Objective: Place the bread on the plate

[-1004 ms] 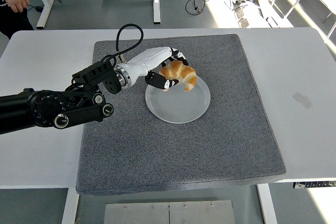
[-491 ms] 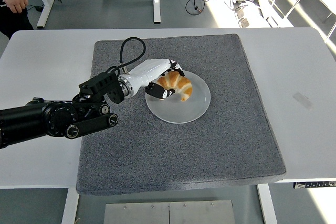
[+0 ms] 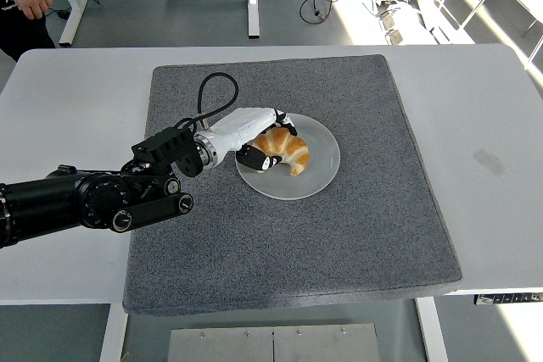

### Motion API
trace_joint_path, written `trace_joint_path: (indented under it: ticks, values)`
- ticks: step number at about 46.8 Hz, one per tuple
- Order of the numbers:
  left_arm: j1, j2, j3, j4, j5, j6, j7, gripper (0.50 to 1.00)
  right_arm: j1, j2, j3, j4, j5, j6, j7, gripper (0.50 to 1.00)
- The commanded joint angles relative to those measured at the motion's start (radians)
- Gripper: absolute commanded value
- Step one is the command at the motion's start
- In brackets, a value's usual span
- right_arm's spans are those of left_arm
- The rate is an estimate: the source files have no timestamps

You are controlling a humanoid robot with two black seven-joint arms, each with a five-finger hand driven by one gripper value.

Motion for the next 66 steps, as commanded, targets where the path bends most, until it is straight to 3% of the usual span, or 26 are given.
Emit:
trace_joint_path:
  ticks: [1, 6, 12, 26, 31, 39, 47, 58, 66]
  values:
    - [0.002, -0.001, 0.0, 0.0, 0.0, -0.003, 0.0, 0.813, 0.0, 0.0, 0.0, 0.0, 0.0, 0.0, 0.0, 1.0]
    - [0.006, -0.001, 0.0, 0.0, -0.002, -0.006, 0.0, 0.88, 0.0, 0.0, 0.0, 0.0, 0.0, 0.0, 0.0, 1.0]
    - [0.003, -0.001, -0.002, 0.0, -0.006, -0.009, 0.0, 0.919, 0.0, 0.0, 0.0, 0.0, 0.0, 0.0, 0.0, 1.0]
    - [0.006, 0.011, -0.123, -0.002, -0.15, 0.004, -0.017, 0.925, 0.0, 0.0, 0.0, 0.0, 0.0, 0.002, 0.0, 1.0]
    - [0.008, 0.016, -0.152, -0.002, -0.187, 0.04, -0.023, 0.925, 0.0, 0.0, 0.0, 0.0, 0.0, 0.0, 0.0, 1.0]
    - [0.035, 0.016, -0.209, -0.002, -0.29, 0.149, -0.087, 0.918, 0.0, 0.0, 0.0, 0.0, 0.0, 0.0, 0.0, 1.0]
    - [0.052, 0.008, -0.267, 0.0, -0.427, 0.207, -0.167, 0.915, 0.0, 0.0, 0.0, 0.0, 0.0, 0.0, 0.0, 1.0]
    - [0.136, 0.005, -0.454, 0.003, -0.528, 0.211, -0.268, 0.913, 0.0, 0.0, 0.0, 0.0, 0.0, 0.0, 0.0, 1.0]
    - [0.196, 0.0, -0.589, 0.015, -0.549, 0.211, -0.276, 0.91, 0.0, 0.0, 0.0, 0.0, 0.0, 0.0, 0.0, 1.0]
